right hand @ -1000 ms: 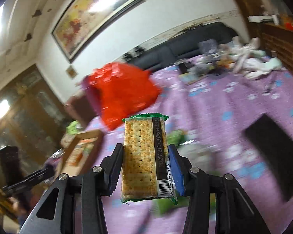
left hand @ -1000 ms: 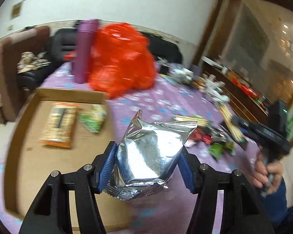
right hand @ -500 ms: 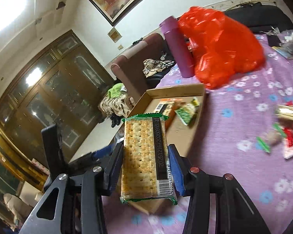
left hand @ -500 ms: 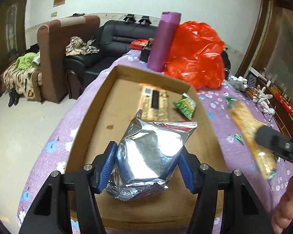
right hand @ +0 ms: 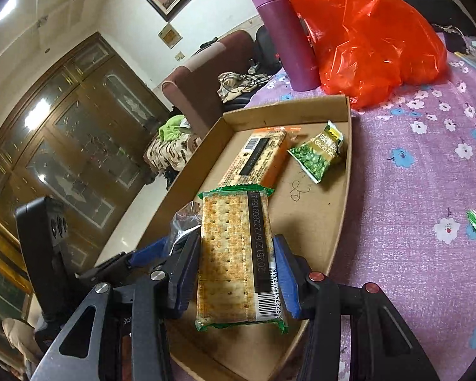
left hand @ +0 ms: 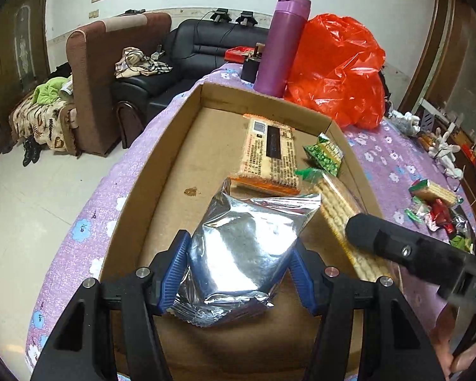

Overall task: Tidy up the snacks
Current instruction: 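Carry both packs into the cardboard box lid and open both tools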

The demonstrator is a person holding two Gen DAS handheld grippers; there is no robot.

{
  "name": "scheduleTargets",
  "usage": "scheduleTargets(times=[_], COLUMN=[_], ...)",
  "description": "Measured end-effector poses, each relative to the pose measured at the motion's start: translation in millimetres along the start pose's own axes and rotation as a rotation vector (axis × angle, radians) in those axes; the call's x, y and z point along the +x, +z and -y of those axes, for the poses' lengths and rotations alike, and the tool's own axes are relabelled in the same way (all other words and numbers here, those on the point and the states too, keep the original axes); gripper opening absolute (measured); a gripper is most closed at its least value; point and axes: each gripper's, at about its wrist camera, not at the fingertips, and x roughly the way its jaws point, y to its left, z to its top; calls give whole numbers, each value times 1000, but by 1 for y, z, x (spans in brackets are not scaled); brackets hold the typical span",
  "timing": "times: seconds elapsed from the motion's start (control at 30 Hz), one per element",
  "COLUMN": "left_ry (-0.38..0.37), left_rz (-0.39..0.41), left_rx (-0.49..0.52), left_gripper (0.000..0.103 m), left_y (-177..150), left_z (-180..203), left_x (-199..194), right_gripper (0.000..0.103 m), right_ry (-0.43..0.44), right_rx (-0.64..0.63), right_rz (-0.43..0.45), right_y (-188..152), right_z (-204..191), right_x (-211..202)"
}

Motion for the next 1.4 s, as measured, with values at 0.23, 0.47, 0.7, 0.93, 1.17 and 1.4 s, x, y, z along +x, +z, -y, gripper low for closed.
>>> scheduleTargets(times=[0.23, 0.47, 0.7, 0.93, 1.17, 1.4], left_ry=[23, 29, 3, -14, -13, 30], left_rz=[-14, -13, 2, 52, 62, 72], left_rx=[18, 34, 18, -6, -16, 15], left_gripper=[60, 60, 64, 65, 66, 67], left_y=[-1, -2, -2, -3, -3, -5], left_z=[4, 7, 5, 1, -1, 5], left_x=[3, 3, -1, -10, -12, -13], right_gripper=[51, 51, 51, 51, 51, 51], right_ry=[-25, -20, 8, 9, 50, 21], right_rx=[-57, -78, -69, -76, 36, -13], right_rz=[14, 18, 43, 82, 103, 166], right_y=[-7, -8, -10, -9, 1, 0], right_z=[-5, -5, -3, -6, 6, 7], right_x=[3, 2, -10, -22, -52, -92])
